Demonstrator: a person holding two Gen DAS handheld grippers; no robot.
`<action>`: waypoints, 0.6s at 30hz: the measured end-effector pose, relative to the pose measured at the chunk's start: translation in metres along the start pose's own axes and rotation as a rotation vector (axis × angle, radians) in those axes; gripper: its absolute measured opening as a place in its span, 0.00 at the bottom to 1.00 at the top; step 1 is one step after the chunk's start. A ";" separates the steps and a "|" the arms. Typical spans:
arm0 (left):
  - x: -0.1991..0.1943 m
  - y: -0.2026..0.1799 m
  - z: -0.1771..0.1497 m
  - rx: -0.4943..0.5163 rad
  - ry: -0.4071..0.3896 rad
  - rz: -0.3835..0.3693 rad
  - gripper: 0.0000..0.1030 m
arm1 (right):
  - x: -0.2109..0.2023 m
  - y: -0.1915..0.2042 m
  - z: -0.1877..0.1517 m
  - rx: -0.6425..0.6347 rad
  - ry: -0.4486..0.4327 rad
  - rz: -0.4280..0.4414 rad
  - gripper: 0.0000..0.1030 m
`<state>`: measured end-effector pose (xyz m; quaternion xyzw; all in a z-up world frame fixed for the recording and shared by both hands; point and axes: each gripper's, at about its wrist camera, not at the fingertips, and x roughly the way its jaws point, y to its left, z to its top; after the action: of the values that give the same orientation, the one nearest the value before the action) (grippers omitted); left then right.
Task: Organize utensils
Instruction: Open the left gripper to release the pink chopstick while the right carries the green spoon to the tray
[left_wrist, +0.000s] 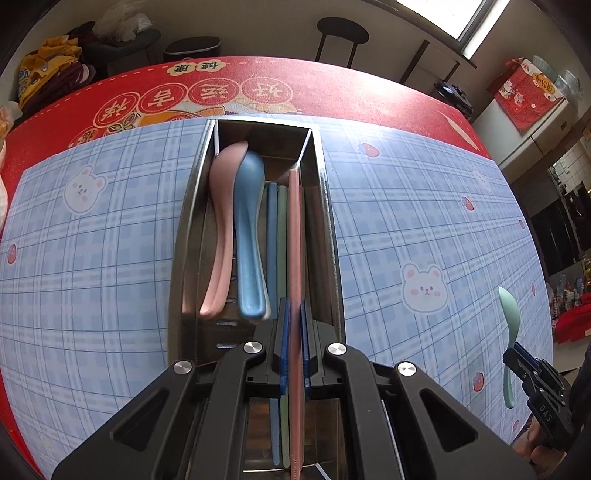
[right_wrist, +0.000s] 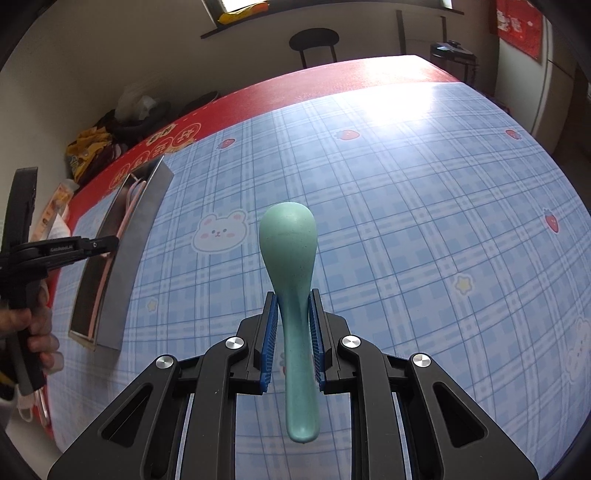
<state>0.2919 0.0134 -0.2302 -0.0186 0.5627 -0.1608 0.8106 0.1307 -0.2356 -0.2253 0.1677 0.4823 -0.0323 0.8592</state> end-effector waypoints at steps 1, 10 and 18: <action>0.002 -0.001 0.000 0.002 0.007 0.001 0.05 | -0.001 -0.001 0.000 0.003 -0.002 -0.001 0.17; -0.024 -0.009 -0.003 0.062 -0.072 0.022 0.30 | -0.006 0.007 0.005 0.005 -0.004 0.012 0.17; -0.071 0.001 -0.035 0.068 -0.151 0.016 0.68 | 0.002 0.057 0.028 -0.078 0.002 0.065 0.17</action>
<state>0.2380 0.0392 -0.1791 0.0017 0.4943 -0.1715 0.8522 0.1666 -0.1910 -0.1992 0.1496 0.4785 0.0147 0.8651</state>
